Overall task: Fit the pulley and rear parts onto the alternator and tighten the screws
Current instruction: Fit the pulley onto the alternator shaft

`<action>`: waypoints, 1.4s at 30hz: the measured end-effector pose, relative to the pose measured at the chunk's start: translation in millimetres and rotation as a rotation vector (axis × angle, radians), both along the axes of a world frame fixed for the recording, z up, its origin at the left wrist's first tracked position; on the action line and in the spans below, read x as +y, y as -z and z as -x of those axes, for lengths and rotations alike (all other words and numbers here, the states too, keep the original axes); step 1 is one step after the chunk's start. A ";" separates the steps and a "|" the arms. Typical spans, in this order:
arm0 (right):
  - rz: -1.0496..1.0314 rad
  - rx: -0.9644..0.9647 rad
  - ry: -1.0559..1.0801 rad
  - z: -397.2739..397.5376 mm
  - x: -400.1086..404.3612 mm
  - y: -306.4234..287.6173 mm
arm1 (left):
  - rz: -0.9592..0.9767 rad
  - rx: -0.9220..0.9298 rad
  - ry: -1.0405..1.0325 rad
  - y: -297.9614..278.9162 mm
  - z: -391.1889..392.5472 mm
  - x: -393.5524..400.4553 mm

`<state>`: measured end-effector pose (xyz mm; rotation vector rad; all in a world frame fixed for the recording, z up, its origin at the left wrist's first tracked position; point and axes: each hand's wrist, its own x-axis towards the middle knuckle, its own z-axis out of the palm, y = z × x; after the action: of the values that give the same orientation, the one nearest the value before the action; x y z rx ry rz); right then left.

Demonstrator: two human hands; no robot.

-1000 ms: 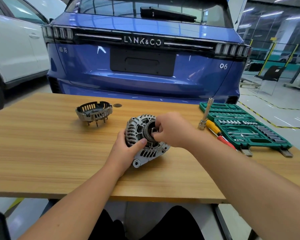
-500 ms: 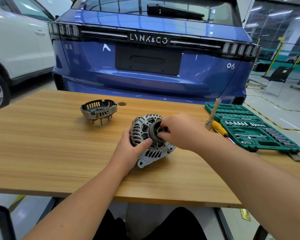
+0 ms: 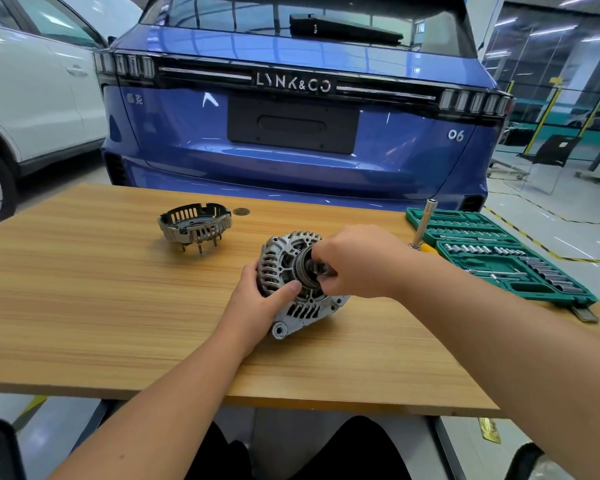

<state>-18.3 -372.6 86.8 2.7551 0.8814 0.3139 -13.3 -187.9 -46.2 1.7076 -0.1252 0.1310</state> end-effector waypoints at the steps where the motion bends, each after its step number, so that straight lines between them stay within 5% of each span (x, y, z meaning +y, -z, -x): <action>1: -0.023 -0.007 0.013 1.2 -1.3 1.4 | 0.001 -0.002 -0.001 0.4 -0.1 0.1; 3: -0.151 -0.021 0.037 4.6 -5.4 6.7 | 0.006 -0.006 0.000 1.1 -0.5 -0.1; 8: -0.855 0.074 0.122 14.7 -20.2 22.6 | 0.014 -0.008 0.002 1.3 -1.8 -0.2; 15: -1.188 0.113 0.125 21.9 -18.3 28.4 | 0.012 0.004 0.002 0.8 -1.3 -0.1; 27: -0.825 0.111 0.320 23.4 -1.3 34.8 | 0.023 0.013 0.001 2.5 -2.7 -0.5; 42: -0.377 0.060 0.194 23.7 10.9 19.9 | 0.008 0.011 -0.006 1.3 -2.8 -0.8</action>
<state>-42.0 -361.7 66.9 3.1821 0.6120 0.3987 -10.5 -188.7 -47.5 1.7005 -0.1118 0.1265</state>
